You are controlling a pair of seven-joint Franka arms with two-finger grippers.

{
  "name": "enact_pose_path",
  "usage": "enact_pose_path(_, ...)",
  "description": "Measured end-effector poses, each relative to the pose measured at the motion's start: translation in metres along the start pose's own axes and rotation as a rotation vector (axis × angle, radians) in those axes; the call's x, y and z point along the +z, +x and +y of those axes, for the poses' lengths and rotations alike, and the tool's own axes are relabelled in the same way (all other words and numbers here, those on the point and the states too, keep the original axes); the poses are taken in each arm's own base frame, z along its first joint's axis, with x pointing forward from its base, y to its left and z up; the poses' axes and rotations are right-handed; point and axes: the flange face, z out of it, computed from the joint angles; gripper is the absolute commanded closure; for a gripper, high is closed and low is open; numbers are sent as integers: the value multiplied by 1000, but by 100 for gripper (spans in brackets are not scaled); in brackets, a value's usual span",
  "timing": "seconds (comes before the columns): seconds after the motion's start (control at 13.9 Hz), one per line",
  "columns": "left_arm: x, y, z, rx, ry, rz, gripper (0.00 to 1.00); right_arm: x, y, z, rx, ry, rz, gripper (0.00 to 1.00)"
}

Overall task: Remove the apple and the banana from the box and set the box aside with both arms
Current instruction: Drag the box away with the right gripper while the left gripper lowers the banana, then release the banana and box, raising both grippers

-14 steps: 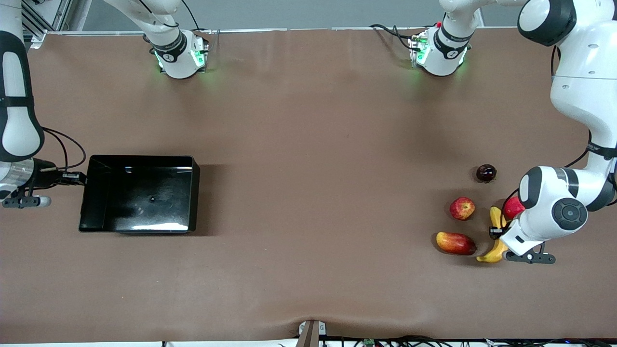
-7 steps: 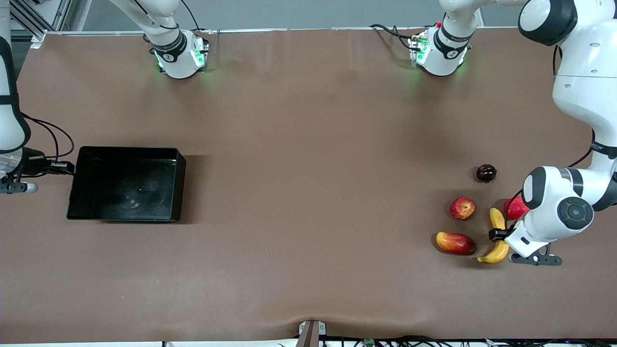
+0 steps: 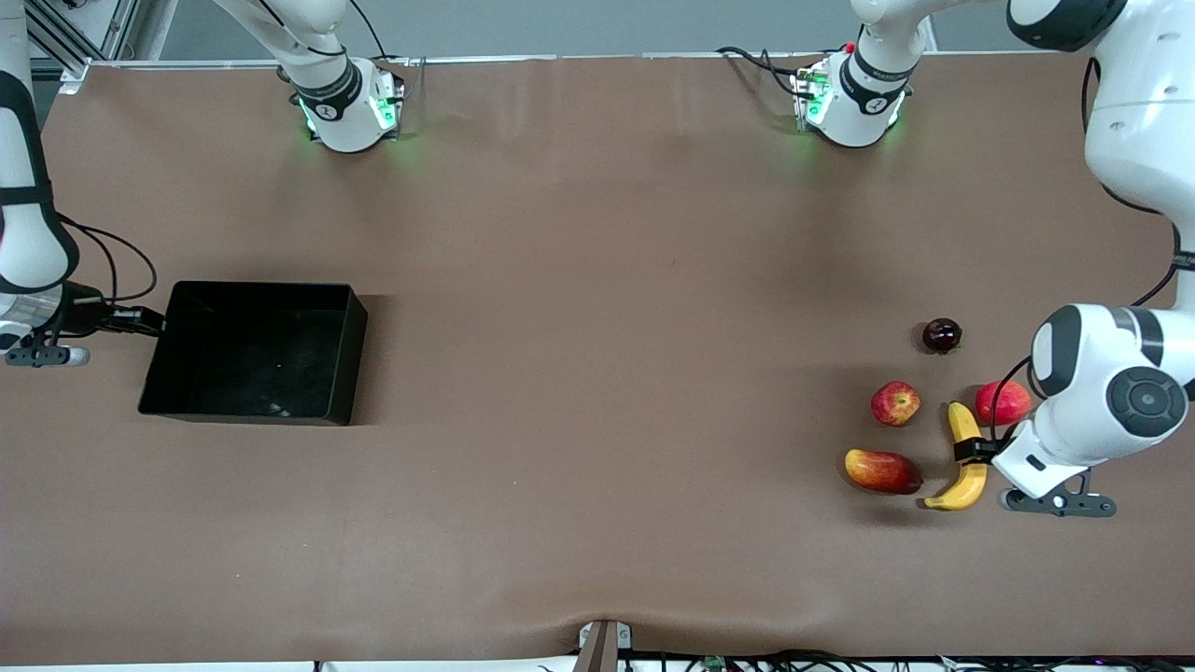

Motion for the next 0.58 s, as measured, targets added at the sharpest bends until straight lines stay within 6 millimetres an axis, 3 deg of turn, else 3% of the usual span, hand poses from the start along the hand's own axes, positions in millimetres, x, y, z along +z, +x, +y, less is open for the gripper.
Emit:
enact_pose_path(0.14,-22,-1,-4,-13,3,5,0,-40,27,-25,-74,7,8,0)
enact_pose_path(0.43,-55,-4,-6,-50,-27,-6,0,-142,82,-102,-219,-30,9,0)
enact_pose_path(0.58,-72,-8,-7,-57,-25,-18,0,-168,101,-149,-198,-85,10,0)
